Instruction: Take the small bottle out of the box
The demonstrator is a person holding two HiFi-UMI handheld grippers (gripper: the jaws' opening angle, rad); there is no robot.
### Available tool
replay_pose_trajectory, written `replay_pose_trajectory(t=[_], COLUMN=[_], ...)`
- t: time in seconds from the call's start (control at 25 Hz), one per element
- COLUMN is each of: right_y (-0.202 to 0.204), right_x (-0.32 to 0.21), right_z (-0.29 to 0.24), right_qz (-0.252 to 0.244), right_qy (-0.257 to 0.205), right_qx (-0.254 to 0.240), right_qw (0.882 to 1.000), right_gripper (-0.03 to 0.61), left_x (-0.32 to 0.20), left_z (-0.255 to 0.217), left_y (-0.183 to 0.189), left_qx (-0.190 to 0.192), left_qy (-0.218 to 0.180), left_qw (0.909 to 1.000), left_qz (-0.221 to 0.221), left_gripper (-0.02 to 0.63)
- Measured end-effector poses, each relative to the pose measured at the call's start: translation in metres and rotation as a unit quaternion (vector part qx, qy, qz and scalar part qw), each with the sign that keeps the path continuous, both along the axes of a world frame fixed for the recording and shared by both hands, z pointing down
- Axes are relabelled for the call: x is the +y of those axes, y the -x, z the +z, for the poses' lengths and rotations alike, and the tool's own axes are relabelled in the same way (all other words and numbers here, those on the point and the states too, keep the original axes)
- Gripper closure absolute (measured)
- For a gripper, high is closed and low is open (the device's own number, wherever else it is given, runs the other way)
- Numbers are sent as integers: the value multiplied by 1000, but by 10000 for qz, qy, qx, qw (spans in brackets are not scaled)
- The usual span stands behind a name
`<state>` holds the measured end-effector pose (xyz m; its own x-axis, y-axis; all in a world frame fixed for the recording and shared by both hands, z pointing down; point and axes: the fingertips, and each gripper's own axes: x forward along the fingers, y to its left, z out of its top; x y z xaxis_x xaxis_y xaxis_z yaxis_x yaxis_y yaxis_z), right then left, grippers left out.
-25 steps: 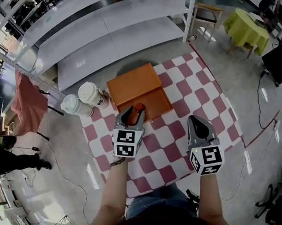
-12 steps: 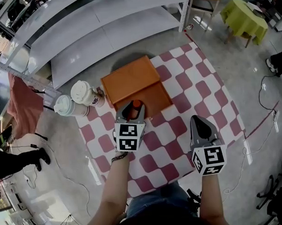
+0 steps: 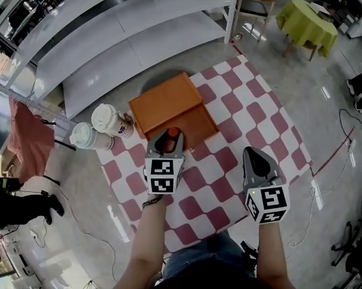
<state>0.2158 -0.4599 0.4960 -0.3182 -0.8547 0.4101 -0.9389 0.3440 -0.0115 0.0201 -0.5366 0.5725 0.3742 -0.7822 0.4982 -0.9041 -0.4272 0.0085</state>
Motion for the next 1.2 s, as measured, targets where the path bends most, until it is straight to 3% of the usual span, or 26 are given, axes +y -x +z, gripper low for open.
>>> replay_pose_trajectory(t=[0.64,1.2], right_y=[23,44], right_x=[18,58], right_z=[-77,-160], right_qz=[-151,-161], right_qy=[-745,-1665], right_qx=[69,242], right_qw=[9971,9856], right_gripper=[577,577], left_x=[23,70], left_z=[-100,-199], left_y=[19,46], left_qx=[325,491], left_qy=[-826,-1690], left_qw=[9960,9844], left_qz=[-127,-40], left_gripper=[468,468])
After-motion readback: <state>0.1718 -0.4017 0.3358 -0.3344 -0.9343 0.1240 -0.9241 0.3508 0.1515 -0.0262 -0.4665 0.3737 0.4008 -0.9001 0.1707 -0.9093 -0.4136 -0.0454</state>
